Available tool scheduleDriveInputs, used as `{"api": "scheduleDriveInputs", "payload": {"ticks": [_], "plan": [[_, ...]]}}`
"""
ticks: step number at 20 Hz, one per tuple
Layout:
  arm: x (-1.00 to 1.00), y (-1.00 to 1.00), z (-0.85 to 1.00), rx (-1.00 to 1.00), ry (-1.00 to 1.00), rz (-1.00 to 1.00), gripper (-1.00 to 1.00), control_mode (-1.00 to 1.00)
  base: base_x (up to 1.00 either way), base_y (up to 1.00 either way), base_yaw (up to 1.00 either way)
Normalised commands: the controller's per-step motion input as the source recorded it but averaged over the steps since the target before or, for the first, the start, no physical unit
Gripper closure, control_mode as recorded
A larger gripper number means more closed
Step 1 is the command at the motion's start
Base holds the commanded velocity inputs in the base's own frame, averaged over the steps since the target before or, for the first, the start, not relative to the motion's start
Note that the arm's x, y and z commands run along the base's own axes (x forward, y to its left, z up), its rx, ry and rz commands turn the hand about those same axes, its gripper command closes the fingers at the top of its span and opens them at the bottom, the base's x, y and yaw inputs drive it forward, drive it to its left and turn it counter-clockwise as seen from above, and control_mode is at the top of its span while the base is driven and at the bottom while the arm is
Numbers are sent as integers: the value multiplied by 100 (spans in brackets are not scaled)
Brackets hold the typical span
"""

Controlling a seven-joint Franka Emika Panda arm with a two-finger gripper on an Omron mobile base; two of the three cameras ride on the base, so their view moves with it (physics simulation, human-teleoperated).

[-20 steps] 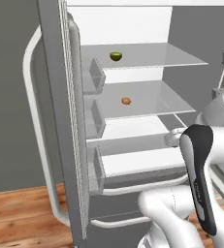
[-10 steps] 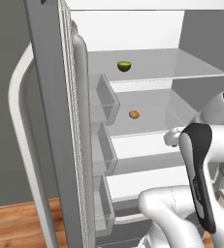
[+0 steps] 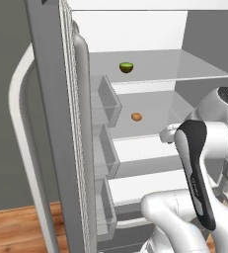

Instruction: Retrieve the kiwi and tangerine from the fridge and place them into the bowl on the dining table.

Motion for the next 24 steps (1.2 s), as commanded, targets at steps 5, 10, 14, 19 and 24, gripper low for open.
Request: {"api": "scheduleDriveInputs", "payload": {"ticks": [5,10,14,19,24], "plan": [[3,27,45,-2,-13,9,-100,-100,0,0,0],[5,21,43,0,-18,13,-100,-100,0,0,0],[13,21,57,0,-14,12,-100,-100,0,0,0],[34,24,53,0,-13,15,-100,-100,0,0,0],[39,27,37,0,0,1,-100,-100,0,0,0]]}}
